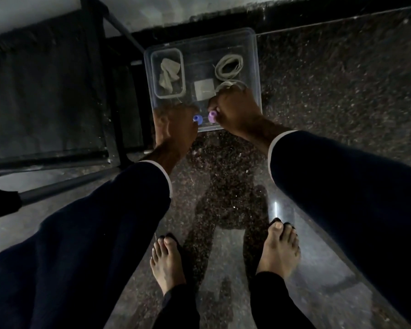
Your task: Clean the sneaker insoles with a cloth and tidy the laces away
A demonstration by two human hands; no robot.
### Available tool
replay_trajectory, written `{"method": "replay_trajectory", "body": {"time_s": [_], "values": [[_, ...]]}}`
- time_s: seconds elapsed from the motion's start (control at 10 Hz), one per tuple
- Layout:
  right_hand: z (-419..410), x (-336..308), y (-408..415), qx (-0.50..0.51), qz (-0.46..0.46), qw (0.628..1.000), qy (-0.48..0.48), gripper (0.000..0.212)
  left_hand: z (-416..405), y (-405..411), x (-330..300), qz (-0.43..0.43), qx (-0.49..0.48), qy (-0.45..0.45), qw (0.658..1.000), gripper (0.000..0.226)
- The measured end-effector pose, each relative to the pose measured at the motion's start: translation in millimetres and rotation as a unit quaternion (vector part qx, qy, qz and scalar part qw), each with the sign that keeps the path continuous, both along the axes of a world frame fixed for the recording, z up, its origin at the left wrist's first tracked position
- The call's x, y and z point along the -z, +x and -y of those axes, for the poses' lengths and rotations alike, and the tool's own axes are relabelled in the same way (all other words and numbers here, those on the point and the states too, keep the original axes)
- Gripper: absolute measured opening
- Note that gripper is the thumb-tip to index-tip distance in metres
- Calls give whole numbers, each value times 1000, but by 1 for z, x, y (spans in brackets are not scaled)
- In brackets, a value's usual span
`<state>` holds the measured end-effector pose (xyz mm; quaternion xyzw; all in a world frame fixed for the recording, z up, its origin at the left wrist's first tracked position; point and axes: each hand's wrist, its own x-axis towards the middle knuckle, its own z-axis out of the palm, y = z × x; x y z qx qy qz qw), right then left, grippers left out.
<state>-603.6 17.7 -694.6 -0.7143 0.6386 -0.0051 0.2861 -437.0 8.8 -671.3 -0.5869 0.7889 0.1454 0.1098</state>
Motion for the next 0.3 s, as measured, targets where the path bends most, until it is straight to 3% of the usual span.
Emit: {"method": "replay_trajectory", "body": {"time_s": [0.2, 0.3], "values": [[-6, -10, -11, 17, 53, 998, 10, 22, -8, 0, -15, -25, -7, 47, 999, 37], [-15, -28, -20, 45, 50, 998, -1, 43, -17, 4, -31, -15, -24, 56, 998, 50]]}}
